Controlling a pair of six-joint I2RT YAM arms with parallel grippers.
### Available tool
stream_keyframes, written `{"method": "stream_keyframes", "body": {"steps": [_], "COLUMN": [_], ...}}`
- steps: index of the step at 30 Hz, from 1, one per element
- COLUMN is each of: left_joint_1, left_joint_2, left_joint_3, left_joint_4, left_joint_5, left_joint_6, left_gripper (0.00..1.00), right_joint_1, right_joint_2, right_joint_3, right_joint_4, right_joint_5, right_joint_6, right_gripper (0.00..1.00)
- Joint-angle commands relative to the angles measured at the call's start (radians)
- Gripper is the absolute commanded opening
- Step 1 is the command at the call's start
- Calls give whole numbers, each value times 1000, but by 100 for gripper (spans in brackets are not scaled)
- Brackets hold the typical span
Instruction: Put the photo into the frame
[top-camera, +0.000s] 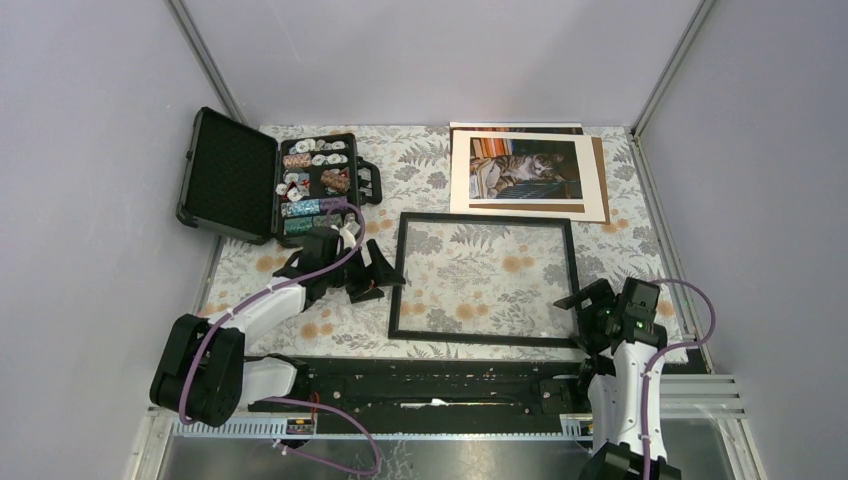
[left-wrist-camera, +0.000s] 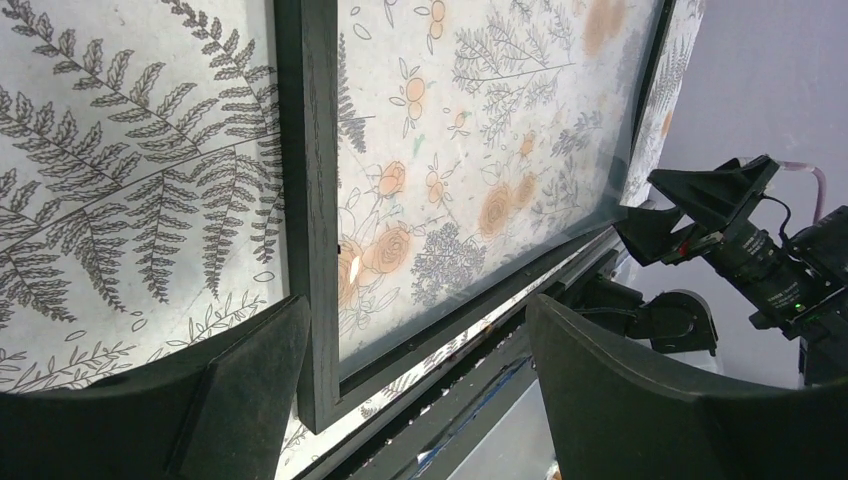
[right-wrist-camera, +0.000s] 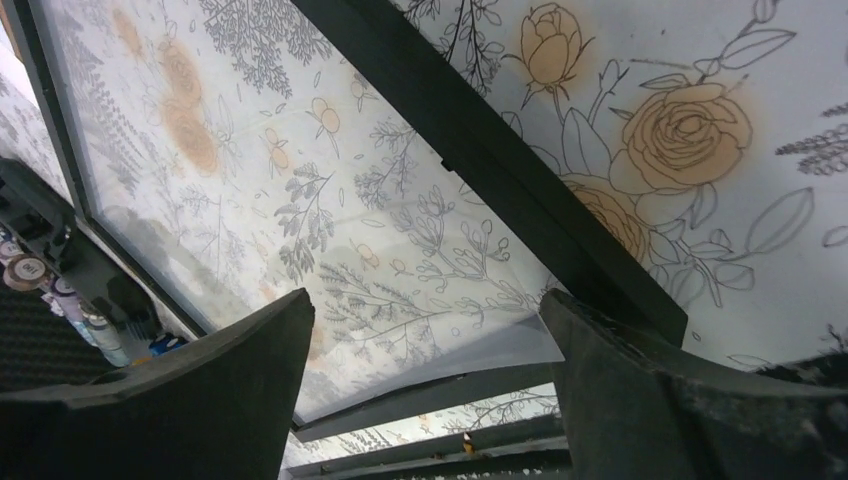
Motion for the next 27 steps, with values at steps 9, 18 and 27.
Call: {"method": "stream_keyframes", "body": {"steps": [9, 18, 27], "left_joint_1": [4, -15, -87], "left_joint_2": [-43, -64, -45], "left_joint_3": [59, 113, 329], "left_joint_4": [-6, -42, 6], "left_joint_5": [21, 21, -80], "left_joint_6": [38, 89, 108], "left_gripper": [84, 88, 99], "right_joint_1": [-1, -1, 10], "right_joint_2": [25, 77, 303], "right_joint_3": [207, 382, 420], "right_joint_4": [-268, -209, 262], "right_joint_5": [225, 55, -226], "right_joint_6": [41, -158, -111], "right_gripper": [100, 100, 100]}}
